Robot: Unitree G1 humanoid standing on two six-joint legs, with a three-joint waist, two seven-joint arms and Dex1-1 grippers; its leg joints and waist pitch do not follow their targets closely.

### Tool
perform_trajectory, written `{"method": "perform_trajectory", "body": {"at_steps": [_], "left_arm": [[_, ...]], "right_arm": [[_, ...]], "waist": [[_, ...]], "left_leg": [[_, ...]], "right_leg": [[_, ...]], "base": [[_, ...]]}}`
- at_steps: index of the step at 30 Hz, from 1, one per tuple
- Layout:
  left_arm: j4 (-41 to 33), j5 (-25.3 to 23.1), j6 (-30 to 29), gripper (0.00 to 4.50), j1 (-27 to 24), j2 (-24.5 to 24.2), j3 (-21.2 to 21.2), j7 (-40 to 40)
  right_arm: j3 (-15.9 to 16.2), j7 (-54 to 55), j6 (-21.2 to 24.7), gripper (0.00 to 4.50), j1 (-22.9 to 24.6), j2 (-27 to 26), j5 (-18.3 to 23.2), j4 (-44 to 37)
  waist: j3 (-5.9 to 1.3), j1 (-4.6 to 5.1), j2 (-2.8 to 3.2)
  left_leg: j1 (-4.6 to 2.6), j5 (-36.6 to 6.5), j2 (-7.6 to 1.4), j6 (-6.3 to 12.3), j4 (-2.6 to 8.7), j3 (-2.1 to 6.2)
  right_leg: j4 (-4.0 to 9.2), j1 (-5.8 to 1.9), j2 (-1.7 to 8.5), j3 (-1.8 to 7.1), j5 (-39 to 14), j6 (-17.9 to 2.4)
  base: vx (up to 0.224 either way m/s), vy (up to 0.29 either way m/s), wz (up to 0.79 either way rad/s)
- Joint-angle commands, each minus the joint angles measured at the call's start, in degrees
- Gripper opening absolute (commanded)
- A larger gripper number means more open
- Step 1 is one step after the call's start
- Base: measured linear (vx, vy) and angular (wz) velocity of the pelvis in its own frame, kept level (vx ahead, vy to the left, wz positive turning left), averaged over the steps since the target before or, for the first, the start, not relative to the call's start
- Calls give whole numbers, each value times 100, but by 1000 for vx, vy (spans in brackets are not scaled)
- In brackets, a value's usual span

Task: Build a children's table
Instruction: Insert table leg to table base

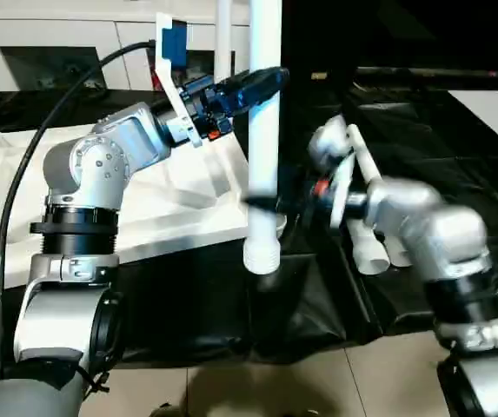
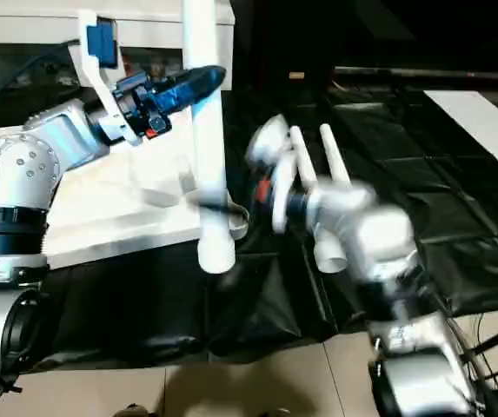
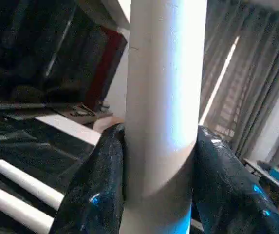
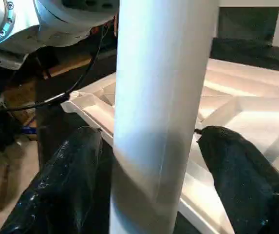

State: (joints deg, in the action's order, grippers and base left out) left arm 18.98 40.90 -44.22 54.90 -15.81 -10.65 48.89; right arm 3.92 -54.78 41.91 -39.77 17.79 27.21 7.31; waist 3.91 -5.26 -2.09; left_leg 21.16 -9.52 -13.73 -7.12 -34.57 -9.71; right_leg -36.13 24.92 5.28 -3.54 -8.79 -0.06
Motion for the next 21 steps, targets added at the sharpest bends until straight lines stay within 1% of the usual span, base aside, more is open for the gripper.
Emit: {"method": "perform_trajectory", "body": {"at_steps": [1, 4, 6, 9, 11, 12, 15, 19, 21], "left_arm": [[34, 97, -62, 166, 224, 17, -34, -46], [46, 117, -73, 166, 237, 29, -54, -53], [69, 156, -101, 166, 259, 18, -77, -45], [61, 180, -131, 166, 265, 16, -101, -23], [54, 208, -158, 166, 267, 26, -118, -1], [44, 196, -157, 166, 262, 19, -101, 15], [-73, 123, -125, 166, 213, 1, 15, 91], [-407, -78, -38, 166, 79, -60, 401, 256], [-473, -93, -30, 166, 62, -59, 468, 286]], "right_arm": [[-64, 20, 45, 349, 6, 65, 22, -36], [3, 25, 48, 349, 56, 94, -97, -45], [9, 113, 193, 349, 67, 99, -13, -86], [18, 152, 256, 349, 74, 105, 37, -115], [24, 153, 277, 349, 72, 102, 31, -112], [26, 155, 295, 349, 72, 103, 30, -111], [65, 151, 316, 349, 66, 114, -11, -103], [176, 174, 337, 349, 35, 132, -93, -68], [228, 174, 347, 349, 19, 145, -117, -53]], "waist": [[-517, -21, -25], [-511, -25, -27], [-513, -33, -22], [-522, -29, -19], [-521, -28, -34], [-521, -31, -30], [-515, -30, -27], [-516, -25, -27], [-516, -25, -31]], "left_leg": [[-11, -788, 177, 76, 329, -128], [-8, -801, 177, 45, 334, -127], [-8, -784, 182, 27, 332, -127], [-8, -736, 184, 34, 327, -125], [1, -727, 188, 48, 324, -130], [0, -719, 187, 50, 326, -127], [-1, -764, 185, 36, 329, -128], [-11, -758, 166, 15, 336, -124], [-9, -745, 164, 16, 336, -125]], "right_leg": [[333, -465, 91, 148, -732, -1251], [342, -464, 95, 148, -827, -1205], [344, -467, 97, 150, -855, -1176], [332, -468, 90, 149, -731, -1210], [328, -473, 87, 148, -687, -1228], [329, -476, 92, 148, -691, -1234], [342, -472, 94, 145, -798, -1202], [335, -462, 99, 148, -783, -1191], [330, -466, 101, 149, -760, -1200]], "base": [[0, 0, 0], [0, 0, 0], [0, 0, 0], [0, 0, 0], [0, 0, 0], [0, 0, 0], [0, 0, 0], [0, 0, 0], [0, 0, 0]]}}
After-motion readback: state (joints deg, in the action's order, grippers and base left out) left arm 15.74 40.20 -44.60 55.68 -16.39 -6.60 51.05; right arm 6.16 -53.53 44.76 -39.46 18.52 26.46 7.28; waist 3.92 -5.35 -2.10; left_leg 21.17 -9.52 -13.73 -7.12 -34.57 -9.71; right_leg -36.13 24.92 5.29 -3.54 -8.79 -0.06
